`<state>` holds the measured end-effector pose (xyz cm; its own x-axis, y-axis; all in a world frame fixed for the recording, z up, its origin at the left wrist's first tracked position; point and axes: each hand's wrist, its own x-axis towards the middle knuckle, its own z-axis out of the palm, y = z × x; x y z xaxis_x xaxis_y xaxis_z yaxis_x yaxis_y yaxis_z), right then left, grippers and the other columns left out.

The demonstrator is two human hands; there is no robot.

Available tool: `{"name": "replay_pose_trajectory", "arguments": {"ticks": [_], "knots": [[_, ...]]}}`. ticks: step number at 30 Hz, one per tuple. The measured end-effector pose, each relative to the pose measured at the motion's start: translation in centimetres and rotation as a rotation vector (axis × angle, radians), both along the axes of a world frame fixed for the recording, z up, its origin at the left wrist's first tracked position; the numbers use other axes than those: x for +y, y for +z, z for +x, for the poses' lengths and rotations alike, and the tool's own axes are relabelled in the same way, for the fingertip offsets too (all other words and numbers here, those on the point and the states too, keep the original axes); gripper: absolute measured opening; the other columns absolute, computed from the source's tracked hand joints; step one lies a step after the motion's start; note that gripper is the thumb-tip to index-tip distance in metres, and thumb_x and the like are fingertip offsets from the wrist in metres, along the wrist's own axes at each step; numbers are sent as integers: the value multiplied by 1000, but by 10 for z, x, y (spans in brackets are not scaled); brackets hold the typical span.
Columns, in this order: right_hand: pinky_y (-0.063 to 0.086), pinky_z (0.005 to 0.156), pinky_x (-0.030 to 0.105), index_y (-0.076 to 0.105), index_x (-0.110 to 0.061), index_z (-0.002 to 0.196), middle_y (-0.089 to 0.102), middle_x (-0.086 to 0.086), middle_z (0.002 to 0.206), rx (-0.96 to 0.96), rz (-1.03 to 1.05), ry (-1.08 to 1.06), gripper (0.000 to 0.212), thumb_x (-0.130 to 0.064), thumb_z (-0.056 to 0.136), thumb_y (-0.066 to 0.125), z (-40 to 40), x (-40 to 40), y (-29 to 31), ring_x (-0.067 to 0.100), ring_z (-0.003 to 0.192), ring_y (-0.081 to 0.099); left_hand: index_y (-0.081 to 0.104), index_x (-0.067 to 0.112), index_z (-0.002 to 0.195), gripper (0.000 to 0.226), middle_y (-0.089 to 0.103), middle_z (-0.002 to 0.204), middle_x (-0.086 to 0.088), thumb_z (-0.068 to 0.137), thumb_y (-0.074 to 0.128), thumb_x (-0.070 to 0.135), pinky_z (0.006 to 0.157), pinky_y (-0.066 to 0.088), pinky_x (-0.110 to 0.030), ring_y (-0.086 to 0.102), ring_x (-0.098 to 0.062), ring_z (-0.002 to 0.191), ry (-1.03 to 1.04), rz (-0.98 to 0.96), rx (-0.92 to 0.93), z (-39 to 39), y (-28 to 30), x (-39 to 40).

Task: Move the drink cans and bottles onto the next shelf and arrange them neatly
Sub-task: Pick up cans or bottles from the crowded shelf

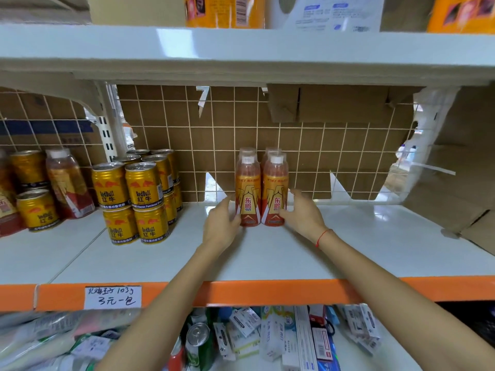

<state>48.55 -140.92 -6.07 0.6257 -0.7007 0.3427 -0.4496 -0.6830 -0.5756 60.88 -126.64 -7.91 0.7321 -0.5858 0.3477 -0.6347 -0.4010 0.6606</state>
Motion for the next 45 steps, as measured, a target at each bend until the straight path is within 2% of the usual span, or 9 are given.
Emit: {"name": "replay_pose_trajectory", "arguments": {"ticks": [3,9,16,20,25,29,35,42,45], "knots": [[52,82,35,57,-19,114,61,4,109,10,-111,71,32,-32,84,63,-9,18,8,22,104,57,43,12,139,47,51,139,-9,96,53,25,98,42,-38,49,-27,124,13,-8,-94,-9,11,20],[50,77,36,55,-18,103,56,3,102,-11,-165,163,24,-32,84,60,-22,55,33,19,96,52,40,17,140,50,51,139,-6,94,53,27,99,43,-38,49,-25,123,22,54,-150,-20,30,61],[43,95,35,50,-15,128,56,6,122,18,-144,231,45,-28,86,62,-22,93,52,24,115,49,46,10,135,47,58,127,-12,91,56,23,94,44,-41,53,-30,114,79,89,-226,-11,54,115],[39,91,28,49,-13,129,55,6,123,19,-143,285,48,-23,85,62,-10,113,58,23,116,49,49,8,132,46,61,121,-14,88,58,20,88,44,-40,55,-32,109,132,75,-254,-5,60,140],[27,108,29,37,-10,141,43,8,142,92,-149,426,59,-24,88,58,9,139,66,23,133,35,50,8,131,46,62,117,-14,88,60,19,84,46,-43,55,-33,107,232,39,-215,-7,68,176],[27,109,30,35,-8,143,42,10,144,77,-139,517,61,-22,88,59,25,166,70,24,134,35,50,7,129,45,62,115,-14,88,62,21,82,42,-38,56,-32,105,282,41,-228,-10,65,210],[30,105,27,36,-12,142,42,7,143,61,-141,654,57,-24,92,59,45,213,73,21,132,36,37,10,142,54,53,131,-13,94,53,28,96,40,-42,47,-31,120,410,140,-190,-8,66,260],[35,102,33,42,-12,137,48,8,135,58,-154,710,52,-22,89,59,81,275,71,26,125,42,33,8,144,55,52,133,-14,96,50,27,95,38,-40,46,-31,123,491,163,-191,12,69,329],[34,104,34,39,-9,140,44,8,140,90,-160,704,56,-27,90,58,99,308,71,26,130,39,33,10,145,56,51,135,-13,95,51,28,98,39,-40,46,-29,124,478,133,-184,26,71,365]]}}
